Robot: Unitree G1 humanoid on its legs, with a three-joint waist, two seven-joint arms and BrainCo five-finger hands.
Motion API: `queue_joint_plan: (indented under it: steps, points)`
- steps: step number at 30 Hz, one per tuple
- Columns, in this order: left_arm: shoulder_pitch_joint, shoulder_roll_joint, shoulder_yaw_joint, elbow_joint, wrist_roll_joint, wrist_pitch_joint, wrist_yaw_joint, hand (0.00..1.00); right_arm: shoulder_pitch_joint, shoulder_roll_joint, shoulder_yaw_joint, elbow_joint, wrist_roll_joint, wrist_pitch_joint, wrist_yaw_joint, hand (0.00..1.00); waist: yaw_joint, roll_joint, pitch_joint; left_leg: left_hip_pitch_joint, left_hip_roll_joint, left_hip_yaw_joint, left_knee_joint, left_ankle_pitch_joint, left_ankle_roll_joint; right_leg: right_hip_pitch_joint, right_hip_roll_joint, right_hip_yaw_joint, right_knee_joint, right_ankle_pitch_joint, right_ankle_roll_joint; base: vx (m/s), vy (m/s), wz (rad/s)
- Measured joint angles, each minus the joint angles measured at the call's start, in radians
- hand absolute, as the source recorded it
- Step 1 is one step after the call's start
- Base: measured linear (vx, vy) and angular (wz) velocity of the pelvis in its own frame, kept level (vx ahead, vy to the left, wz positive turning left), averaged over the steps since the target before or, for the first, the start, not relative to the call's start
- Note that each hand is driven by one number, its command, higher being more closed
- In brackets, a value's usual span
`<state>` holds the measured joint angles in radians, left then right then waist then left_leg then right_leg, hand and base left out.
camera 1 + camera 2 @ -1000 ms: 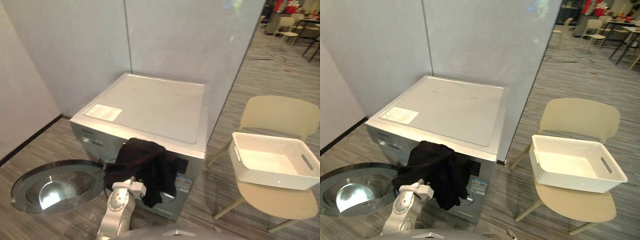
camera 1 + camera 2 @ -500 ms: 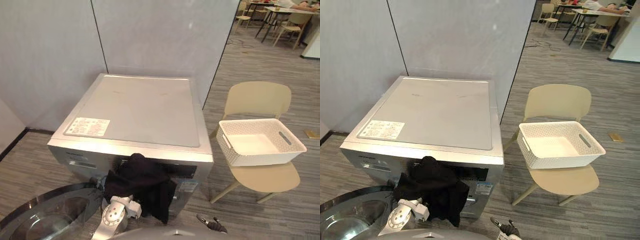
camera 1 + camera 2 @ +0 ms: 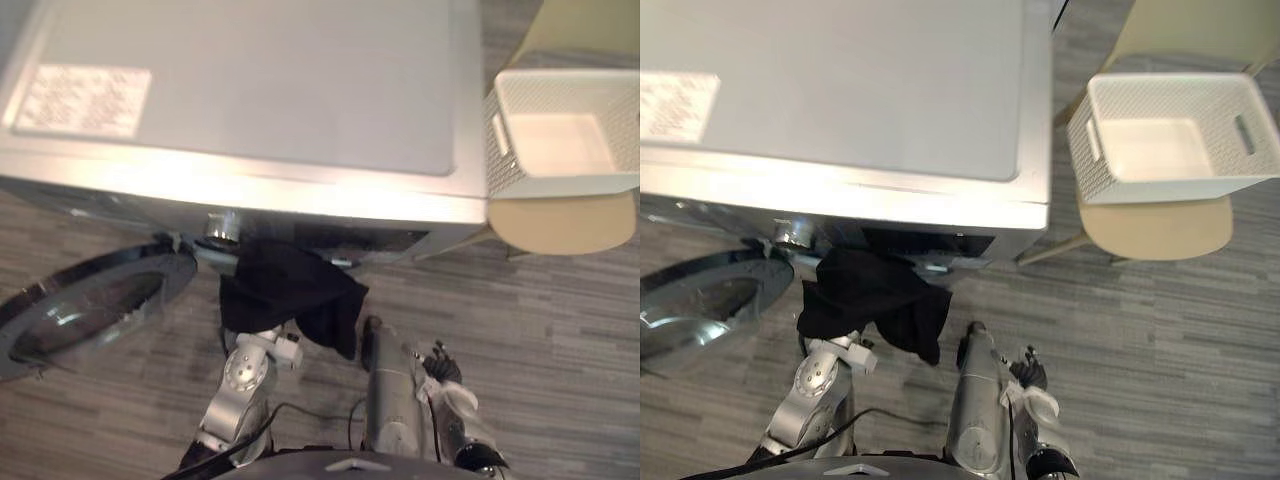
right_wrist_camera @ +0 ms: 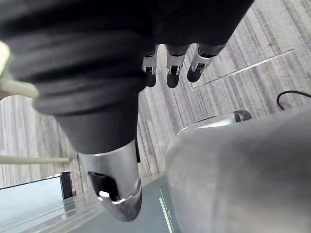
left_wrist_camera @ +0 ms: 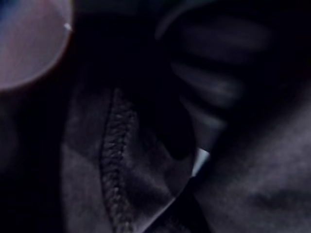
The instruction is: Pick up the laundry basket with both hands and put the clothes into the washing machine.
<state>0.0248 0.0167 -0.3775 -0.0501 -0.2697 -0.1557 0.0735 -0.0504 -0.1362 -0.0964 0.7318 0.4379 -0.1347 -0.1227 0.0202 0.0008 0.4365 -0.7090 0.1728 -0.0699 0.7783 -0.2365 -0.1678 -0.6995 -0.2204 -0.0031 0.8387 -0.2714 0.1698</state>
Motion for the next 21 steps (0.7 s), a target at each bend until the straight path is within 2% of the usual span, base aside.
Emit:
queue_joint_plan:
  steps: [2, 4, 9, 13, 16, 20, 21]
  points:
    - [-0.044, -0.021, 0.048, 0.003, 0.001, 0.000, 0.039, 1.00, -0.002, -0.001, 0.014, -0.060, 0.008, -0.019, -0.015, 0.00, 0.004, -0.005, 0.007, -0.081, 0.003, -0.014, 0.066, -0.014, -0.003, -0.085, 0.002, 0.008, 0.079, -0.023, 0.003, -0.07, -0.047, 0.02]
    - [-0.116, -0.038, 0.149, 0.007, 0.020, -0.007, 0.108, 1.00, 0.000, -0.001, 0.013, -0.134, 0.031, -0.039, -0.037, 0.00, 0.006, -0.011, 0.032, -0.168, 0.018, -0.024, 0.142, -0.033, -0.016, -0.178, 0.018, 0.022, 0.159, -0.044, -0.009, -0.07, -0.054, -0.15]
    - [-0.270, -0.010, 0.363, 0.033, 0.039, -0.011, 0.259, 1.00, 0.009, 0.020, 0.001, -0.270, 0.081, -0.083, -0.065, 0.00, -0.005, -0.019, 0.063, -0.331, 0.047, -0.036, 0.260, -0.064, -0.031, -0.359, 0.053, 0.051, 0.276, -0.066, -0.012, -0.04, -0.045, -0.21]
    - [-0.403, 0.083, 0.524, 0.046, 0.084, -0.030, 0.391, 1.00, 0.009, 0.032, -0.010, -0.348, 0.108, -0.125, -0.065, 0.00, -0.019, -0.033, 0.076, -0.455, 0.066, -0.045, 0.337, -0.080, -0.039, -0.493, 0.081, 0.073, 0.347, -0.071, -0.016, -0.04, -0.051, -0.20]
    - [-0.487, 0.154, 0.606, 0.086, 0.074, -0.047, 0.469, 1.00, 0.015, 0.030, -0.029, -0.321, 0.110, -0.124, -0.075, 0.00, -0.029, -0.034, 0.086, -0.528, 0.086, -0.047, 0.392, -0.098, -0.041, -0.568, 0.105, 0.087, 0.382, -0.067, -0.022, -0.02, -0.025, -0.22]
    - [-0.576, 0.279, 0.611, 0.148, 0.018, -0.052, 0.478, 1.00, 0.054, 0.038, -0.024, -0.315, 0.127, -0.105, -0.070, 0.00, -0.038, -0.036, 0.092, -0.587, 0.101, -0.037, 0.416, -0.103, -0.041, -0.641, 0.123, 0.106, 0.399, -0.062, -0.015, -0.02, -0.018, -0.19]
    - [-0.607, 0.326, 0.607, 0.152, -0.011, -0.052, 0.462, 1.00, 0.055, 0.038, -0.024, -0.317, 0.128, -0.102, -0.060, 0.00, -0.047, -0.036, 0.092, -0.603, 0.103, -0.036, 0.418, -0.102, -0.041, -0.660, 0.126, 0.107, 0.400, -0.057, -0.016, -0.01, 0.002, -0.13]
